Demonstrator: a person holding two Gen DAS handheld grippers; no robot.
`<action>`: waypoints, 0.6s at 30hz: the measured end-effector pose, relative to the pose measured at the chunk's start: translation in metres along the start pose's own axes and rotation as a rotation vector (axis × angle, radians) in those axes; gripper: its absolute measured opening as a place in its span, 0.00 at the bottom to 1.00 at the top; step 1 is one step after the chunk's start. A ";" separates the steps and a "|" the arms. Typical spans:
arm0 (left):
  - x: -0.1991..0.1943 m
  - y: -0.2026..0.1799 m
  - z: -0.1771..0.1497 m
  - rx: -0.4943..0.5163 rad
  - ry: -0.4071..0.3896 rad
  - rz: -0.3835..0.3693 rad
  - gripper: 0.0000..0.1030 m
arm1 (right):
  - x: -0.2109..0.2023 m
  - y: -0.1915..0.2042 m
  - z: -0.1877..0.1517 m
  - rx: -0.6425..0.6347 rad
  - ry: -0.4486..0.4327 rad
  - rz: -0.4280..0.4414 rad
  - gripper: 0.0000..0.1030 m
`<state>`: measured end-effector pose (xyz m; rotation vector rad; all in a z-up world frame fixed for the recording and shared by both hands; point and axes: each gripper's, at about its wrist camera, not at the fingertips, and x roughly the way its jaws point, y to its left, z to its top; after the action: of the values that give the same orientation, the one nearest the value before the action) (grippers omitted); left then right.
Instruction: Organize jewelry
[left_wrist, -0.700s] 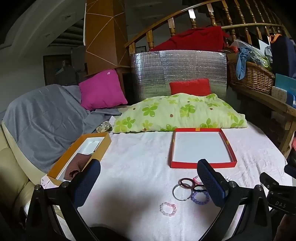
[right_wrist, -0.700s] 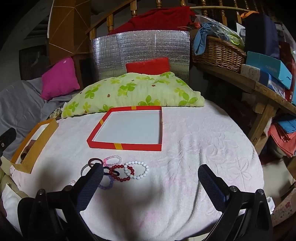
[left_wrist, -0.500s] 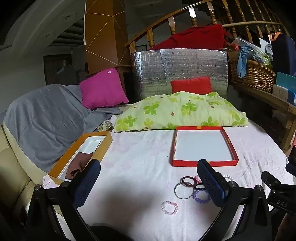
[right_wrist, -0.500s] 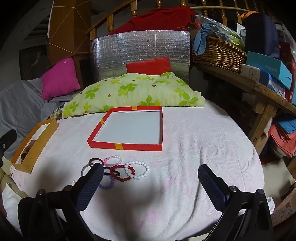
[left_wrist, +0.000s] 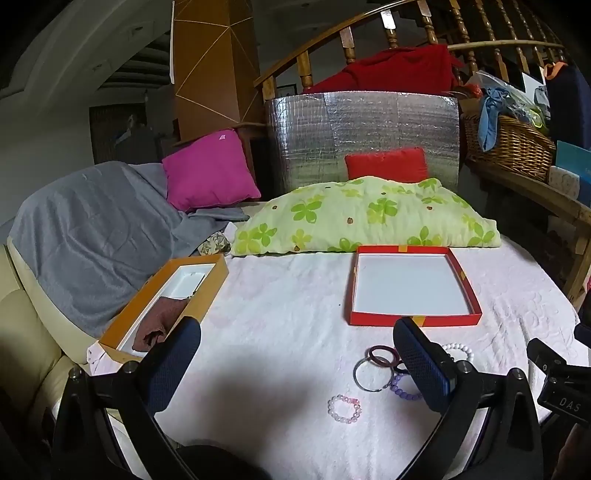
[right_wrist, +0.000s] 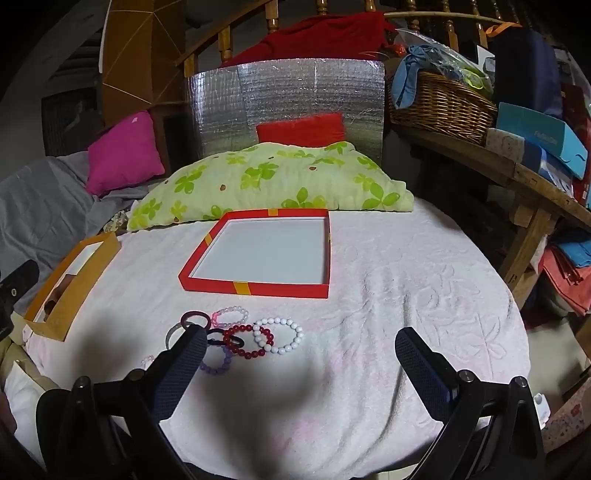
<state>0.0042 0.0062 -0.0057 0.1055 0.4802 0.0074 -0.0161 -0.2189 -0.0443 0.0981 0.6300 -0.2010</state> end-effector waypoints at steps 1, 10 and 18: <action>-0.001 0.001 0.000 -0.002 -0.001 0.002 1.00 | 0.000 0.000 0.000 0.000 0.000 0.000 1.00; -0.003 0.000 -0.002 0.002 0.003 -0.001 1.00 | -0.002 0.001 0.000 -0.002 -0.004 -0.004 1.00; -0.001 -0.005 -0.002 0.013 0.010 -0.011 1.00 | -0.002 -0.001 -0.001 0.009 0.003 -0.003 1.00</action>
<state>0.0025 0.0013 -0.0075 0.1156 0.4909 -0.0061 -0.0183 -0.2198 -0.0443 0.1057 0.6324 -0.2064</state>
